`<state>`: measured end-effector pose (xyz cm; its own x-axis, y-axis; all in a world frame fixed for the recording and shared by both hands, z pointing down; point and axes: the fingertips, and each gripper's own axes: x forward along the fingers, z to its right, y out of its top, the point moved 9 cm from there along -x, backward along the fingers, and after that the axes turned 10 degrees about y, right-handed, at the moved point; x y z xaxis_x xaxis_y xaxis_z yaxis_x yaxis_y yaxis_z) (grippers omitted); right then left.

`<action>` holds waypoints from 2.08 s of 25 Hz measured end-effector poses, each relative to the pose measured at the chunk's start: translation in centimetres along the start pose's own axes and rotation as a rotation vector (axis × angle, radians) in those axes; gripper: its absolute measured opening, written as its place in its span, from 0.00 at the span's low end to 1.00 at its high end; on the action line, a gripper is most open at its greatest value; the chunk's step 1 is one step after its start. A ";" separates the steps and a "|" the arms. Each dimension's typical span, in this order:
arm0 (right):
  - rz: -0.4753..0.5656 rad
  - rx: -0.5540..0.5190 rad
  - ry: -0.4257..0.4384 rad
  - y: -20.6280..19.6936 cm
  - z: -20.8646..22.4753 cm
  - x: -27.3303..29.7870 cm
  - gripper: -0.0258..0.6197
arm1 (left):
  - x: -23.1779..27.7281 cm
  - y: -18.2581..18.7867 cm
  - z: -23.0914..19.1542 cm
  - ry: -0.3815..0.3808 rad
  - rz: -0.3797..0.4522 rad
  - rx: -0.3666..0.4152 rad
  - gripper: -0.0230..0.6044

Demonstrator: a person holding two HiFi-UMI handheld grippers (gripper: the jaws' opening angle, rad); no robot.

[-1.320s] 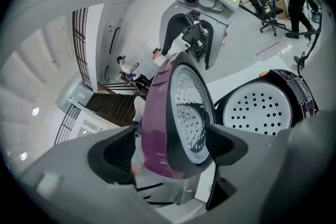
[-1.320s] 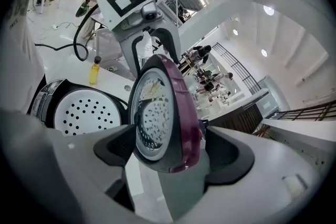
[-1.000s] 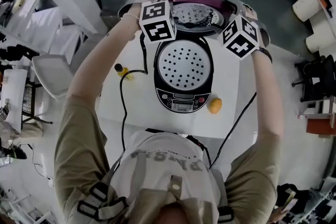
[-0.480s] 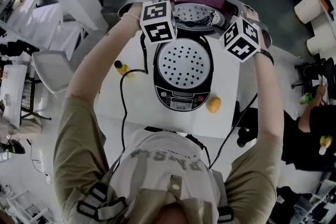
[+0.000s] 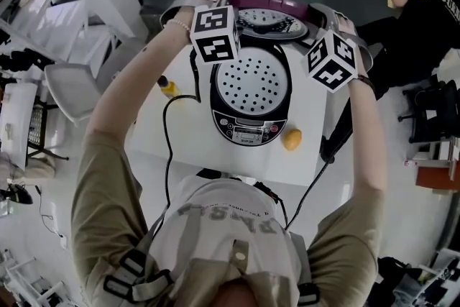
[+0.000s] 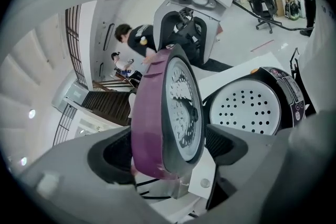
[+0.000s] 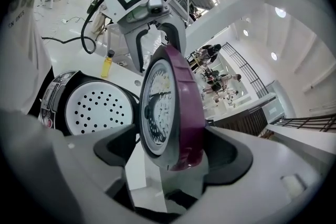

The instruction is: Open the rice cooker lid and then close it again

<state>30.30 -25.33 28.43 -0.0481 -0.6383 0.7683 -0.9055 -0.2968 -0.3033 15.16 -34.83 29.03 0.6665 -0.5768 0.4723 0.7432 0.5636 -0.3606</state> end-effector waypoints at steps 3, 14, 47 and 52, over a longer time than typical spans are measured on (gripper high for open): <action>-0.001 -0.008 0.013 0.0 -0.9 -0.5 0.65 | -0.8 0.2 0.7 -0.017 -0.002 0.007 0.73; 0.012 -0.017 0.054 -0.1 -4.5 -2.1 0.65 | -3.5 0.6 3.4 -0.072 0.008 -0.014 0.73; 0.040 -0.047 0.252 -1.2 -14.0 -4.0 0.65 | -7.9 0.6 12.2 -0.219 -0.012 0.116 0.80; 0.046 -0.045 0.287 -1.5 -15.1 -4.1 0.65 | -8.3 0.5 13.3 -0.252 -0.009 0.123 0.80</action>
<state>25.45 -11.49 34.23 -0.2015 -0.4212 0.8843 -0.9172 -0.2358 -0.3213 9.23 -21.84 35.59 0.6131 -0.4254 0.6657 0.7261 0.6355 -0.2625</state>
